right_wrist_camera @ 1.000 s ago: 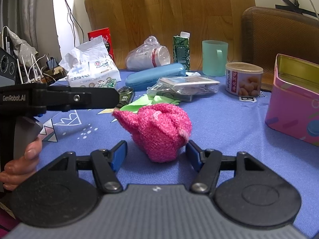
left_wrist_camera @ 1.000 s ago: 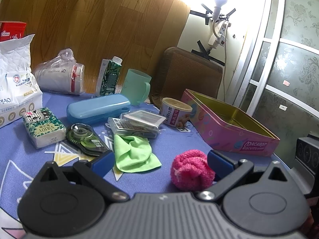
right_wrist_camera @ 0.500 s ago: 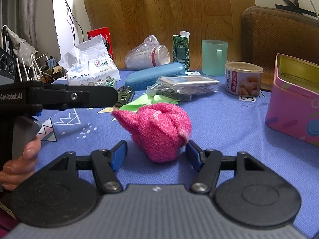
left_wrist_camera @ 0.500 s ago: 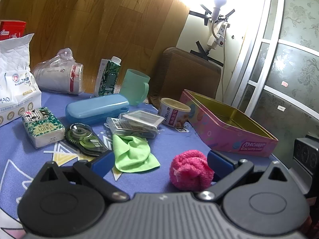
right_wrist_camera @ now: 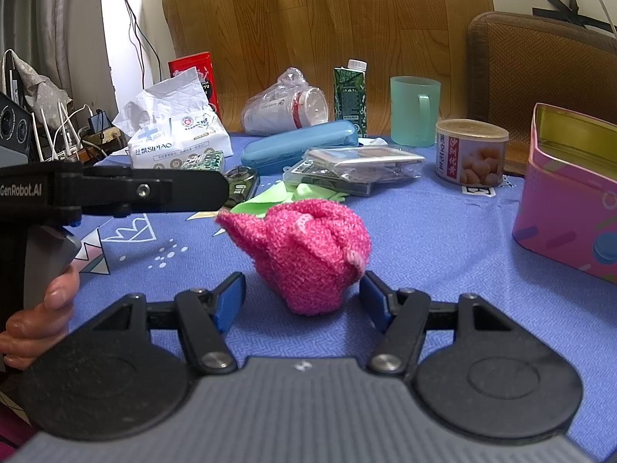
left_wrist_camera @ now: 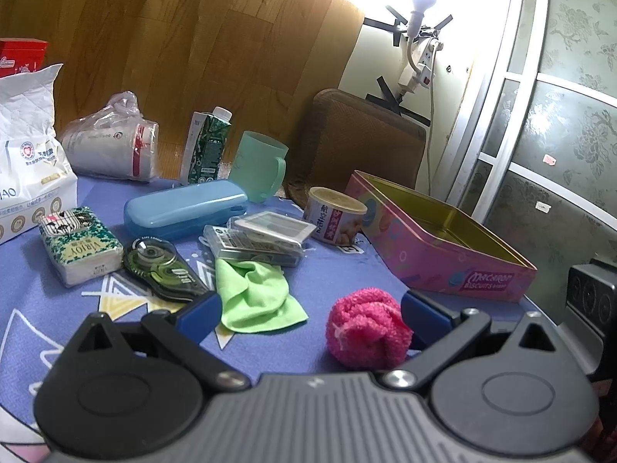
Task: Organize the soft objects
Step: 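Grasp the pink fuzzy sock with the left tool and drop it into the tin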
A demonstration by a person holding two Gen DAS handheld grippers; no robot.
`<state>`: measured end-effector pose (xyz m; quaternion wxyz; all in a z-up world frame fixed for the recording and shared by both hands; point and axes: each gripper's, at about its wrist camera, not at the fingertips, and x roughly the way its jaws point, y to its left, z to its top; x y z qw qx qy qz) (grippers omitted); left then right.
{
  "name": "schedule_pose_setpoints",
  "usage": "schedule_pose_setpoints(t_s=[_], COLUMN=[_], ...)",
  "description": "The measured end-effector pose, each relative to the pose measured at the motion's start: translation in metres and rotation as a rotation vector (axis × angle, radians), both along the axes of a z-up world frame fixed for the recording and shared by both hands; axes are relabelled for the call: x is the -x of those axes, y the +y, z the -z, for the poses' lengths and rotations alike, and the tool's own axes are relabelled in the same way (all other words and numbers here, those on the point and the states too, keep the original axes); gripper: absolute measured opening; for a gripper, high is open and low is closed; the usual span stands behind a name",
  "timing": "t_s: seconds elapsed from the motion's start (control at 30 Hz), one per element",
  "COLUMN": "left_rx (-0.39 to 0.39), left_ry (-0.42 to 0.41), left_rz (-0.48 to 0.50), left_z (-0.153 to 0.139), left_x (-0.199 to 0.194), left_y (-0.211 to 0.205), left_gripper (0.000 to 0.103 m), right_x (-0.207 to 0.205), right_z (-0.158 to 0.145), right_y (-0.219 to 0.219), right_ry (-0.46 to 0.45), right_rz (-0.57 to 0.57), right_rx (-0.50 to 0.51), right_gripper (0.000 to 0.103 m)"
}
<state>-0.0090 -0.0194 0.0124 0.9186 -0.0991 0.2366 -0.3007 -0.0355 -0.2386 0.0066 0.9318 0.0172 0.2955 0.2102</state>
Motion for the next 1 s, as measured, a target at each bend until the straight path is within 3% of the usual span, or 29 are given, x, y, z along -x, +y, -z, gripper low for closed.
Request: schedule_pose_setpoints(t_s=[0.47,0.63,0.7,0.73,0.8,1.0], left_rx=[-0.002,-0.029,-0.059,-0.083,-0.117,-0.102], left_ry=[0.001,0.041,0.083,0.107,0.129,0.103], left_rz=[0.003,0.048,0.101,0.127,0.177,0.185], left_z=[0.000,0.003,0.006,0.008,0.011,0.004], left_x=[-0.001,-0.007,-0.011,-0.012,-0.012,-0.002], left_y=[-0.001,-0.010,-0.020,-0.028,-0.039,-0.052], left_gripper=[0.102,0.102,0.102,0.101,0.079,0.078], right_x=[0.000,0.000,0.002,0.003,0.006,0.016], right_z=[0.000,0.000,0.001,0.001,0.001,-0.003], right_y=[0.000,0.000,0.004,0.006,0.009,0.003], right_ry=[-0.001,0.000,-0.005,-0.012,-0.026,-0.072], right_rz=[0.001,-0.005,-0.022,-0.030,-0.049,-0.001], right_rx=[-0.001,0.004,0.028,0.046,0.066,0.053], right_gripper=[0.068,0.067,0.056,0.038,0.025,0.025])
